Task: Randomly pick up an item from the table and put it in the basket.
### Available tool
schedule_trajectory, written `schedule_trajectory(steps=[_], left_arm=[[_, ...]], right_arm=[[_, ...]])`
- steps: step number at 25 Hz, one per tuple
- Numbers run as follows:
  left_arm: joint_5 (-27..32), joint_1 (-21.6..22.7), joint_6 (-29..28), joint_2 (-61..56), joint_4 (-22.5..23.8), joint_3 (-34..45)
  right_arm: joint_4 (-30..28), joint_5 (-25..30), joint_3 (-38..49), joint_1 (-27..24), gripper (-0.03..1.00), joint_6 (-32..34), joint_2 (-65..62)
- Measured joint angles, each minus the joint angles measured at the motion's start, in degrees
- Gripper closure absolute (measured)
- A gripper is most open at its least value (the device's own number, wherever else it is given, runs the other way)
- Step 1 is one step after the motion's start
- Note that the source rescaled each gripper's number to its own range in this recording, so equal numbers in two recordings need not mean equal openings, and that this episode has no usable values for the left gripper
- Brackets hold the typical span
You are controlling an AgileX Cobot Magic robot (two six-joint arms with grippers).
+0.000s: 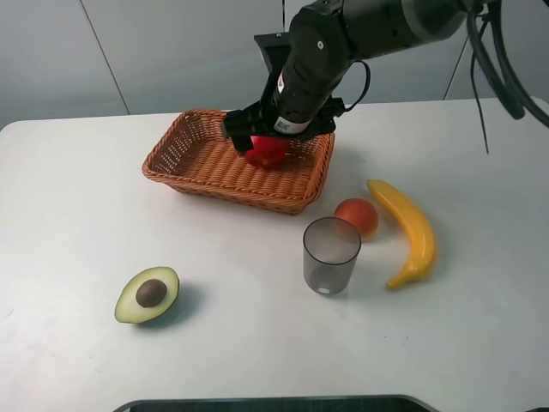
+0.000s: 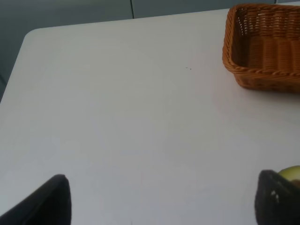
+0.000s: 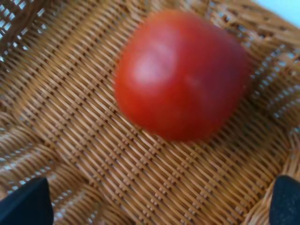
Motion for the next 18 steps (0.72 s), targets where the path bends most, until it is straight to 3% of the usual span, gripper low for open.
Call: schedule_trajectory(steps=[10,13,18], left_arm=[[0.0,0.0,0.0,0.0,0.0,0.0],[0.0,0.0,0.0,0.0,0.0,0.0],[0.0,0.0,0.0,0.0,0.0,0.0]], right_arm=[[3.9,10.3,0.0,-0.6,-0.03,-5.6,-10.4],[4.8,14.2,0.6,-2.5,-0.03,-5.9,-12.7],[8.0,15.7,8.1,-7.2,-0.03,-6.5,-19.1]])
